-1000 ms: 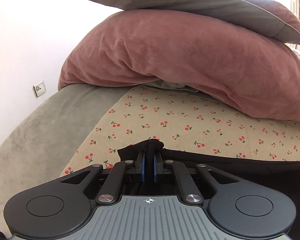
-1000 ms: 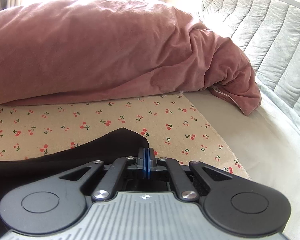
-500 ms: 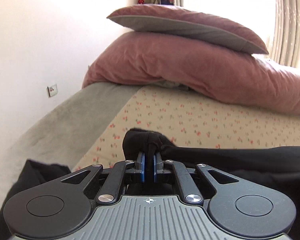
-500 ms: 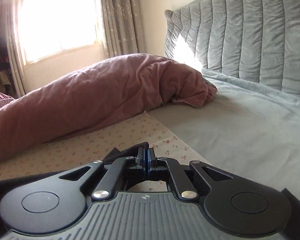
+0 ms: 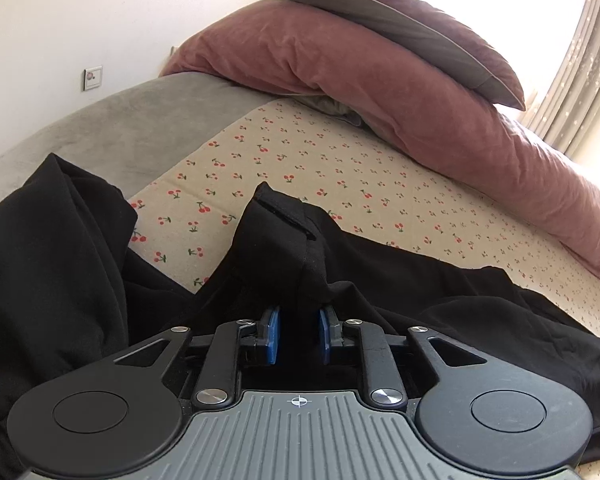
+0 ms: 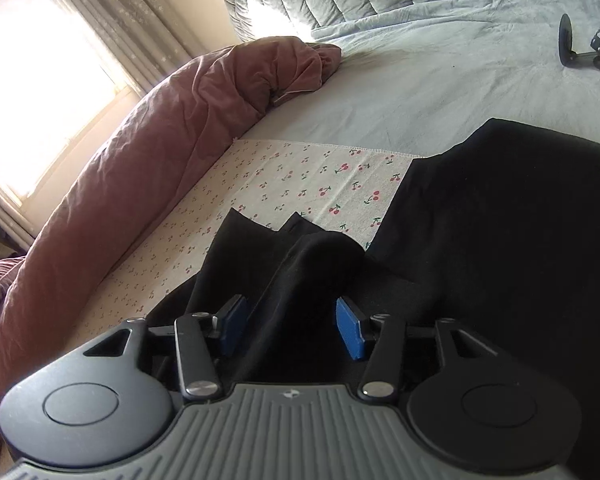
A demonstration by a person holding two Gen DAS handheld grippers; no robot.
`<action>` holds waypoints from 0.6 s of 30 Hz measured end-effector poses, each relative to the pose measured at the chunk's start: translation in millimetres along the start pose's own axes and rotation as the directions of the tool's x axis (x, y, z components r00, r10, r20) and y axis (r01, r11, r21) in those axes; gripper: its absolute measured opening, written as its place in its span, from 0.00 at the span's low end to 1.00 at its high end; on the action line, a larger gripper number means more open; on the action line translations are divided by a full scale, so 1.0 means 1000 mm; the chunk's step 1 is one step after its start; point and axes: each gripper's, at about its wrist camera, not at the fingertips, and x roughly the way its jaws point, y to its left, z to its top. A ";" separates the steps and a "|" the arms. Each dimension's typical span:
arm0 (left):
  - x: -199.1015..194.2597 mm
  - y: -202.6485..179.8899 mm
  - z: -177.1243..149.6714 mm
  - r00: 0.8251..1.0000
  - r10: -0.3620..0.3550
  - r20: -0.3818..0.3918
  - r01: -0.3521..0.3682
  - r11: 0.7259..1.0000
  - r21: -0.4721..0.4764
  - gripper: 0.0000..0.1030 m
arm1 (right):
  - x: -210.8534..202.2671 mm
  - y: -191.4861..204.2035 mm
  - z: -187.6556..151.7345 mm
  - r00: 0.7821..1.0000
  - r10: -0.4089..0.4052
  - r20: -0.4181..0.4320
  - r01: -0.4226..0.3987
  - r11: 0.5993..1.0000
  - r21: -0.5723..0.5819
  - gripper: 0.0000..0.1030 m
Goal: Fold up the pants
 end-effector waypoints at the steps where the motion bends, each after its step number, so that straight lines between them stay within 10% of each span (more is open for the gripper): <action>1: -0.001 -0.003 -0.002 1.000 0.004 -0.001 -0.004 1.000 -0.012 0.20 | 0.004 0.006 -0.003 1.000 0.013 -0.016 -0.013 1.000 0.011 0.47; 10: -0.011 -0.014 -0.002 1.000 -0.015 0.009 0.015 0.998 -0.065 0.45 | 0.061 0.040 -0.020 0.987 -0.092 -0.128 0.085 0.995 -0.052 0.54; 14: -0.014 -0.013 0.001 0.999 -0.029 0.023 0.032 0.994 -0.101 0.50 | 0.061 0.034 -0.005 0.992 -0.071 -0.108 0.065 0.996 -0.056 0.00; 18: -0.018 -0.011 0.004 0.998 -0.062 0.030 0.066 0.985 -0.157 0.60 | 0.050 0.004 -0.002 0.991 -0.011 -0.130 0.017 0.999 0.044 0.00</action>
